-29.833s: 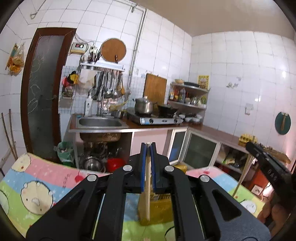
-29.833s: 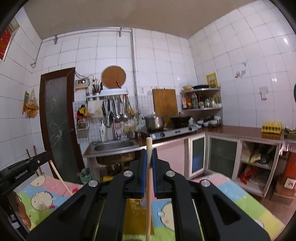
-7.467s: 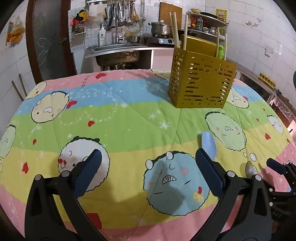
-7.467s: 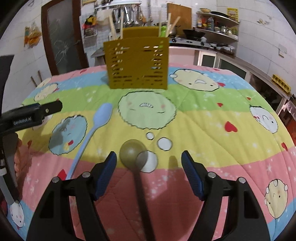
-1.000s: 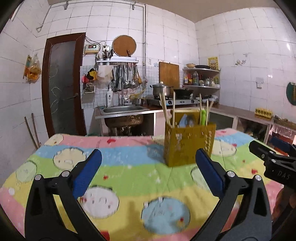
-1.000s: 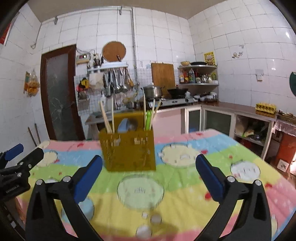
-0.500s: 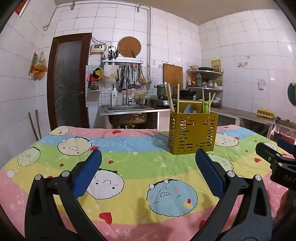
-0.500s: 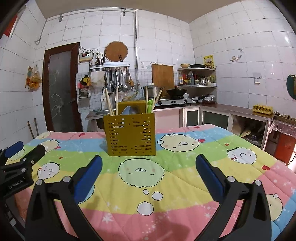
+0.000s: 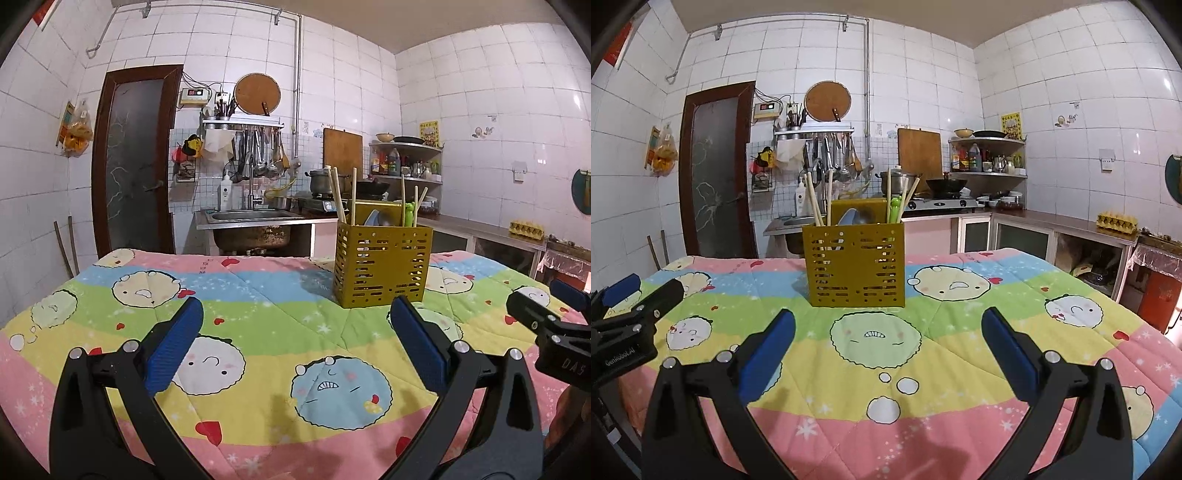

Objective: Organize utensils

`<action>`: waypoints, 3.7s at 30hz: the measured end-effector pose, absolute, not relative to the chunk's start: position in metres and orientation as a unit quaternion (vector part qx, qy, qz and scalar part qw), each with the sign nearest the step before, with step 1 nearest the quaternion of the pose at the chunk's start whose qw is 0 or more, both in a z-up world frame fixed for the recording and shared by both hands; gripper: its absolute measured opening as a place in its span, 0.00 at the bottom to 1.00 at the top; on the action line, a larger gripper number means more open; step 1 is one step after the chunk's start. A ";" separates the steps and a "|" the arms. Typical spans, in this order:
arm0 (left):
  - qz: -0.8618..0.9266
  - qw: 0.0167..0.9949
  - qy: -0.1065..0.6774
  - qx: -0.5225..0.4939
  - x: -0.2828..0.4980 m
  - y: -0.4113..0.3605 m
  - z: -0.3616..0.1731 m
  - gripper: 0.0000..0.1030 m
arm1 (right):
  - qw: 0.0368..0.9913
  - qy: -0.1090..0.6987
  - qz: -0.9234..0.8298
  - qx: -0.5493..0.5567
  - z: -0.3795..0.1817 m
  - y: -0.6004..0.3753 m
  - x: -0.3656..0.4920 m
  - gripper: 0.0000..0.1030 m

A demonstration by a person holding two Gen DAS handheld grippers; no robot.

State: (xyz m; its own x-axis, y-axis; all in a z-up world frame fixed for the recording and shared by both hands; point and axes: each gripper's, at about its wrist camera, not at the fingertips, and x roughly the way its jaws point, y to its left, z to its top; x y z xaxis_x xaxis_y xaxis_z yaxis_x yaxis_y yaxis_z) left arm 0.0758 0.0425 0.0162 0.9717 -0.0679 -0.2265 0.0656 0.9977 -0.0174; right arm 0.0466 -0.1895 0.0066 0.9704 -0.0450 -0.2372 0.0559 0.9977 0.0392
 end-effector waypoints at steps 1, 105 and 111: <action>-0.033 0.993 0.115 -0.004 0.075 0.042 0.016 0.95 | 0.992 0.119 -0.026 0.024 0.007 -0.190 0.046 0.96; -0.039 0.995 0.089 0.014 0.066 0.034 0.017 0.95 | 0.992 0.117 -0.044 0.024 0.007 -0.187 0.046 0.96; -0.039 0.995 0.089 0.014 0.066 0.034 0.017 0.95 | 0.992 0.117 -0.044 0.024 0.006 -0.187 0.046 0.96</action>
